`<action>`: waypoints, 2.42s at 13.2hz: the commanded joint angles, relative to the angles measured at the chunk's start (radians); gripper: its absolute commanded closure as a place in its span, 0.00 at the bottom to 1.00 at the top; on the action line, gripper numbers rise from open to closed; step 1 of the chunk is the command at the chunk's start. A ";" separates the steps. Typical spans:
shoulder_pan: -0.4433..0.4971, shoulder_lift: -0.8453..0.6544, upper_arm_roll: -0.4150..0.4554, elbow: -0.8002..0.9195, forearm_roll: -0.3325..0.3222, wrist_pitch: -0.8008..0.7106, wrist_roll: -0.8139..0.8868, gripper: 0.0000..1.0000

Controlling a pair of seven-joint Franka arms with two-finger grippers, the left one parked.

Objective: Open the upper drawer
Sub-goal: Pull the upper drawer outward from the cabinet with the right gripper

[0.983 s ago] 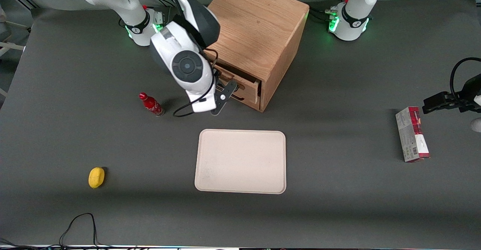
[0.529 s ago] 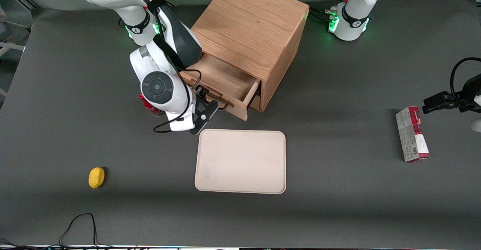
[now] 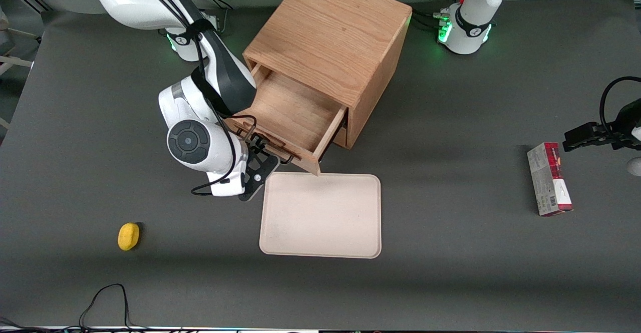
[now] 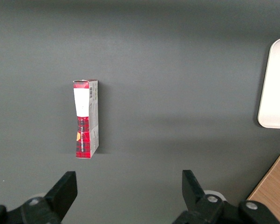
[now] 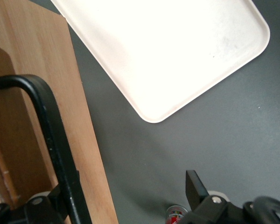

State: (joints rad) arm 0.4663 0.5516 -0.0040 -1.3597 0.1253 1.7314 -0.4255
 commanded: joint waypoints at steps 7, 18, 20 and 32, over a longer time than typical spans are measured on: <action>-0.046 0.097 0.004 0.146 0.007 -0.003 -0.033 0.00; -0.090 0.108 0.004 0.172 0.007 0.017 -0.032 0.00; -0.097 0.110 0.004 0.172 0.008 0.019 -0.032 0.00; -0.104 0.114 0.004 0.198 0.007 0.019 -0.027 0.00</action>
State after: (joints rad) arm 0.3743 0.6420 -0.0043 -1.2084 0.1253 1.7521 -0.4316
